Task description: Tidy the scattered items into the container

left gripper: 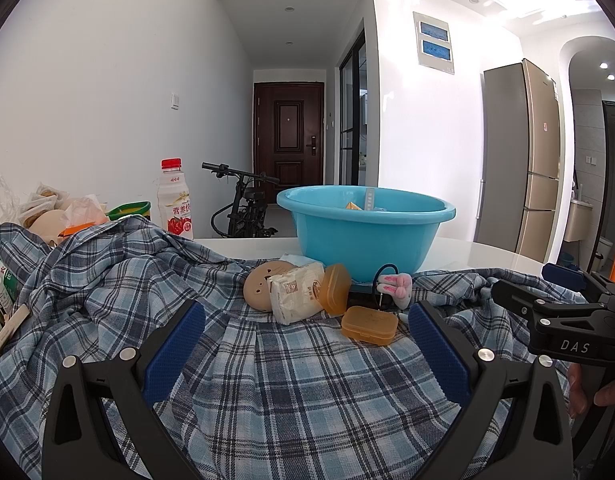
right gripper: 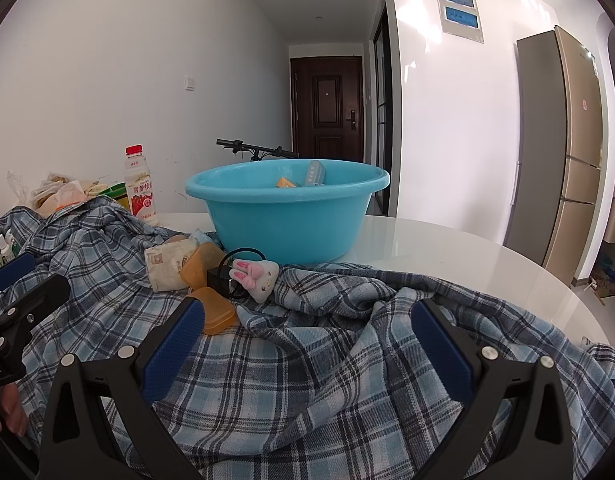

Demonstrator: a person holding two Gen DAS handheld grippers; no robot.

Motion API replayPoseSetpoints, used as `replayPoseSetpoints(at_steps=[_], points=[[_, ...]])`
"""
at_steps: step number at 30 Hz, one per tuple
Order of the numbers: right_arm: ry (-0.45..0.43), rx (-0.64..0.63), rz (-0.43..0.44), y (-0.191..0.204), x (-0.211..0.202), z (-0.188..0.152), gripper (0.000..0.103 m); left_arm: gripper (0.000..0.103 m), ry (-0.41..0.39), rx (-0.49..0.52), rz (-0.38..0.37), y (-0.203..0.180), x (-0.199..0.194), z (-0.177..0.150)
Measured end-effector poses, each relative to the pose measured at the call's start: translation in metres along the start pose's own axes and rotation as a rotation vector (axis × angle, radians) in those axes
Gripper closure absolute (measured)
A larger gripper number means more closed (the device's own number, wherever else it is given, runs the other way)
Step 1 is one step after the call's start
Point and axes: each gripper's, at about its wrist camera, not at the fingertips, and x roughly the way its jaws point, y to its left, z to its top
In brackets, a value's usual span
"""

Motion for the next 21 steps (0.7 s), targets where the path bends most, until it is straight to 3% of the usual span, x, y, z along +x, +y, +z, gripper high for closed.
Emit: replayPoseSetpoints(at_steps=[21], points=[[0.006, 0.002, 0.002, -0.001, 0.0, -0.0005, 0.0, 0.0, 0.0, 0.0, 0.001, 0.0, 0.0, 0.0]])
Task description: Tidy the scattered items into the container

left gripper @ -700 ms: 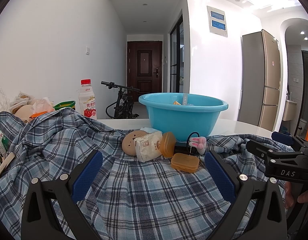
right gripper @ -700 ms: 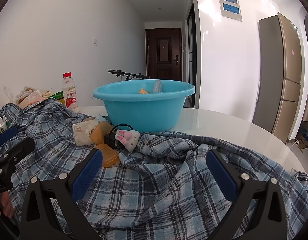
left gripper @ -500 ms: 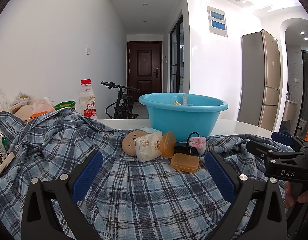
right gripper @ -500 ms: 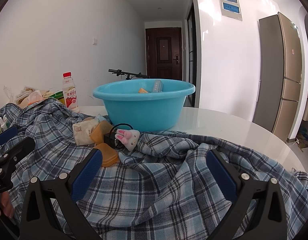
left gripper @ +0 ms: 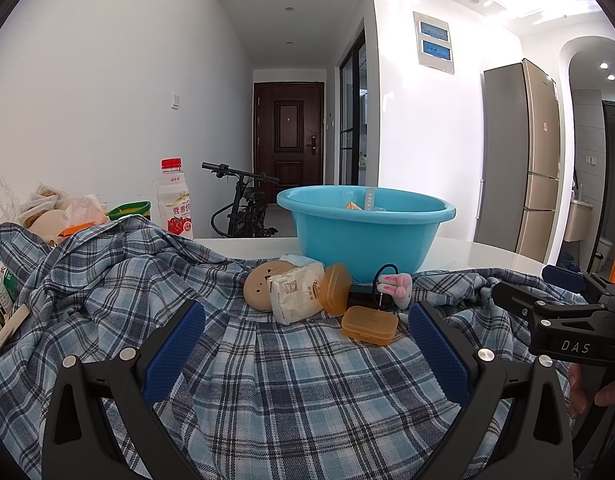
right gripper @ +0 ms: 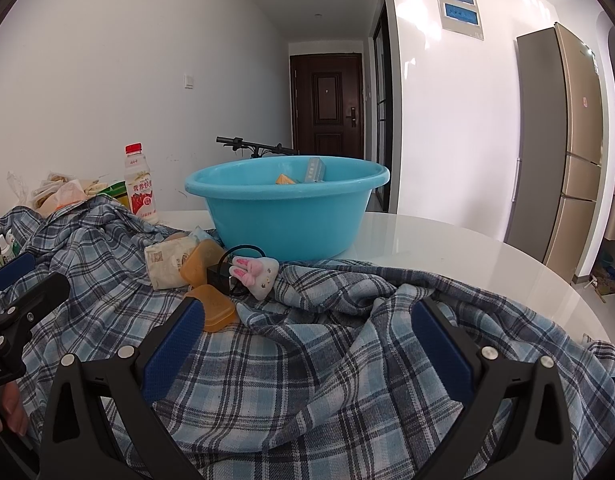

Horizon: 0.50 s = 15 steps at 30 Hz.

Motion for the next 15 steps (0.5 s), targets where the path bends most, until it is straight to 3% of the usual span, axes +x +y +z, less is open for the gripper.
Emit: replayPoseSetpoints(at_steps=[15], points=[[0.003, 0.001, 0.003, -0.0003, -0.0017, -0.0005, 0.0, 0.0, 0.0, 0.0, 0.001, 0.0, 0.0, 0.0]])
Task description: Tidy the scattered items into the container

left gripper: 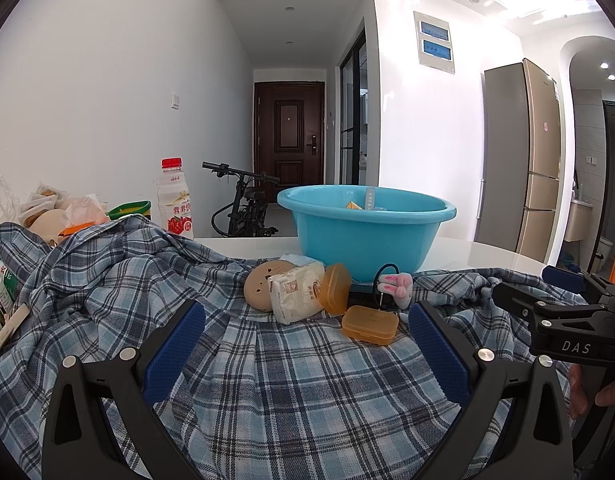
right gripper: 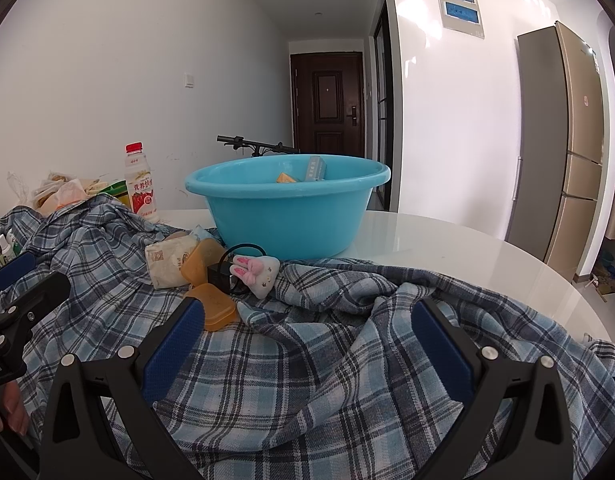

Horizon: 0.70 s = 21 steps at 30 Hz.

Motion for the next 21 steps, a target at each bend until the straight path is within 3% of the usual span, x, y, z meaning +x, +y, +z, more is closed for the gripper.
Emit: replayPoseSetpoints(at_steps=[17, 21], points=[[0.011, 0.0, 0.003, 0.0018, 0.003, 0.0003, 0.0, 0.0, 0.0, -0.001, 0.002, 0.0, -0.0004, -0.0001], [-0.026, 0.009, -0.031, 0.0004, -0.0048, -0.0002, 0.0, 0.0, -0.026, -0.012, 0.031, -0.0005, -0.0077, -0.0002]])
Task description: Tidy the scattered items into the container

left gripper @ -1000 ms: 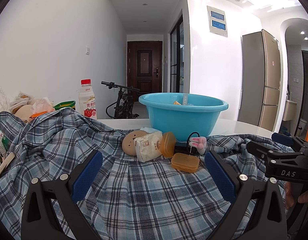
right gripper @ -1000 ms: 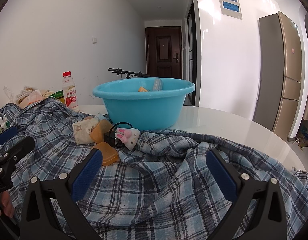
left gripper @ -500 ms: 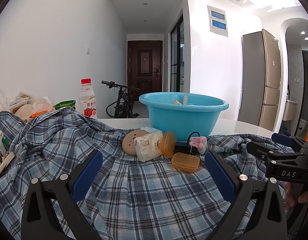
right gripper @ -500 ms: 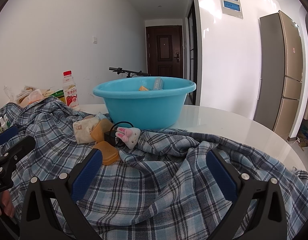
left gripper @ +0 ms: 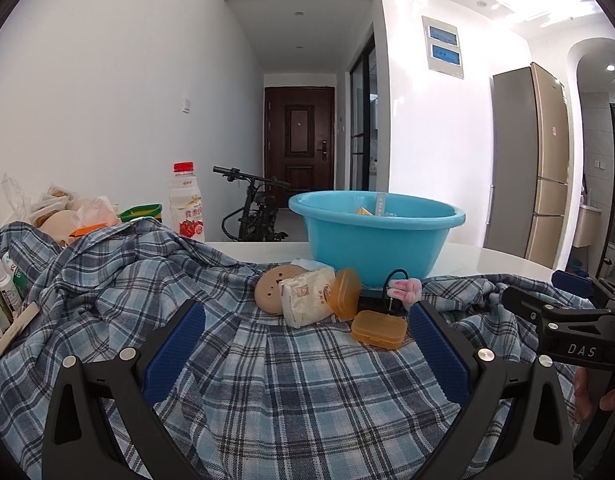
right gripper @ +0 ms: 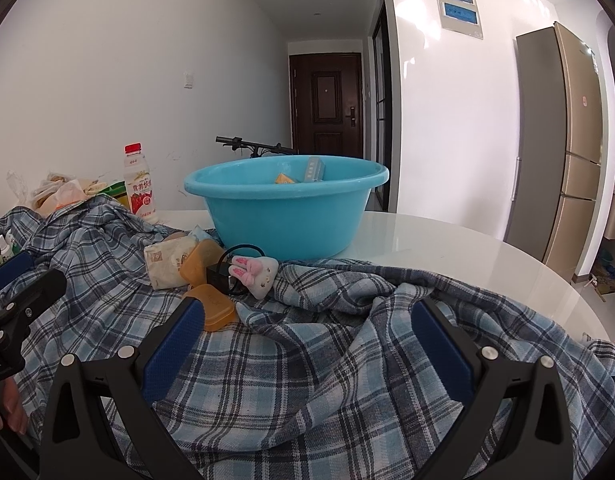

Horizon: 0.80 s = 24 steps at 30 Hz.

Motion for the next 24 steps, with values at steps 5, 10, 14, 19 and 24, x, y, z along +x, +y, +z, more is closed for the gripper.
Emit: replayPoseSetpoints(at_steps=[5, 10, 14, 19, 24], points=[[-0.054, 0.016, -0.009, -0.003, -0.01, 0.001, 0.0, 0.0, 0.004, 0.006, -0.016, 0.003, -0.001, 0.001], [-0.036, 0.026, 0.035, -0.006, -0.007, 0.003, 0.0, 0.0, 0.063, 0.037, -0.066, -0.001, 0.011, 0.0], [-0.019, 0.018, 0.059, -0.007, -0.012, 0.008, 0.0, 0.0, 0.128, 0.094, -0.066, -0.01, 0.019, 0.002], [0.008, 0.006, 0.09, -0.011, -0.021, 0.02, 0.0, 0.0, 0.195, 0.109, -0.137, -0.012, 0.024, 0.017], [0.076, -0.018, 0.117, -0.019, -0.023, 0.032, 0.0, 0.0, 0.251, 0.147, -0.174, -0.011, 0.035, 0.036]])
